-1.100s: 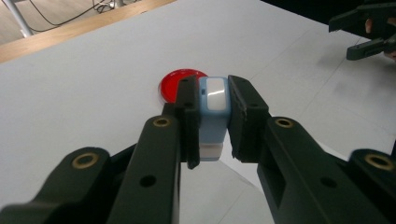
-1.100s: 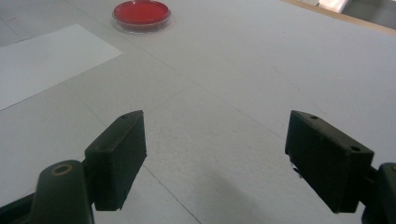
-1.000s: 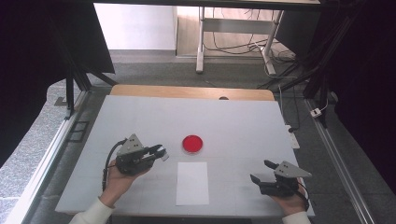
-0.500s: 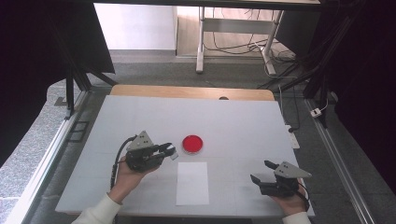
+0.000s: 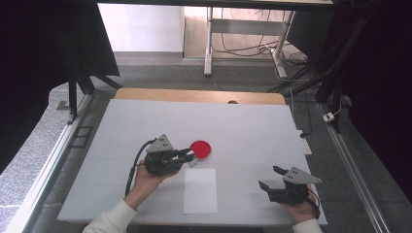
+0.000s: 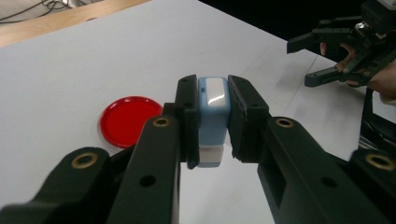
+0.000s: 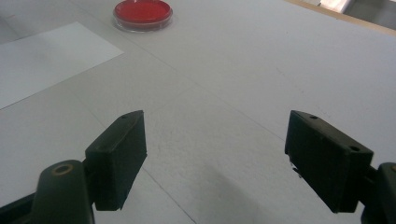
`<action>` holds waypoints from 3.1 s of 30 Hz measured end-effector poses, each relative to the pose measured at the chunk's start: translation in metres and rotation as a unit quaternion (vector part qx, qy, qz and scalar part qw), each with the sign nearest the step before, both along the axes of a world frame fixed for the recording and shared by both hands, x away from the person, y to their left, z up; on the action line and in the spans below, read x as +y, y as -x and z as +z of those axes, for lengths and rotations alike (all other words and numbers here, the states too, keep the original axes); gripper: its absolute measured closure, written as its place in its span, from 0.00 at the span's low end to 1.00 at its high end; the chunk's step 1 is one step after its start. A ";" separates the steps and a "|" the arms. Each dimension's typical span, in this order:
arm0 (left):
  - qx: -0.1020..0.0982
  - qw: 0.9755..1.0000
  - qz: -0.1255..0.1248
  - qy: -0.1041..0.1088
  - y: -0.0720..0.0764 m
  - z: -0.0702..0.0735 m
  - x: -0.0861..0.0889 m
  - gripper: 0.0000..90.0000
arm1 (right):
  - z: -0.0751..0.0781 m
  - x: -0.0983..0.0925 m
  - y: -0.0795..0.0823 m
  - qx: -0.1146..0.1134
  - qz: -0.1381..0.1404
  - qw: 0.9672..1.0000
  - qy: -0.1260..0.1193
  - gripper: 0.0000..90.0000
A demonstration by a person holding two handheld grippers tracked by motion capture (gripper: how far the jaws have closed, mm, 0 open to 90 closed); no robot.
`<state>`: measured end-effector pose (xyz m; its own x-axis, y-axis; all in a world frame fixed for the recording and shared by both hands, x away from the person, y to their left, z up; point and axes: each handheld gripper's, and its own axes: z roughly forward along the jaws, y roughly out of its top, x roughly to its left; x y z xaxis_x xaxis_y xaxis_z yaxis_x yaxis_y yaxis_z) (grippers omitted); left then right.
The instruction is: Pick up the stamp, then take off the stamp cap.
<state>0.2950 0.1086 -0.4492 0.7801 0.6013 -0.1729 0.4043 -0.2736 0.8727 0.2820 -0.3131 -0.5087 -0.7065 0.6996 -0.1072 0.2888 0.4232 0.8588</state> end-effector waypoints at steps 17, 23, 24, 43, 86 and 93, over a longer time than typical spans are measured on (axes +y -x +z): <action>-0.005 1.000 -0.027 -0.002 -0.007 0.002 -0.024 0.83 | 0.000 0.010 0.000 -0.004 0.003 1.000 0.010 0.23; -0.005 1.000 -0.026 -0.002 -0.008 0.002 -0.027 0.83 | 0.001 0.001 0.005 -0.007 -0.005 1.000 -0.002 0.23; -0.006 1.000 -0.025 -0.001 -0.008 0.002 -0.027 0.83 | 0.001 0.001 0.005 -0.009 -0.005 1.000 -0.005 0.23; -0.007 1.000 -0.019 -0.005 -0.009 0.000 -0.026 0.83 | 0.002 0.004 0.006 -0.009 0.001 1.000 -0.001 0.23; -0.003 1.000 -0.020 0.001 -0.007 -0.001 -0.027 0.83 | 0.008 0.051 0.006 -0.028 0.006 0.999 -0.019 0.24; 0.000 1.000 -0.022 -0.001 -0.008 -0.003 -0.028 0.83 | 0.007 0.061 0.006 -0.033 0.011 0.999 -0.011 0.25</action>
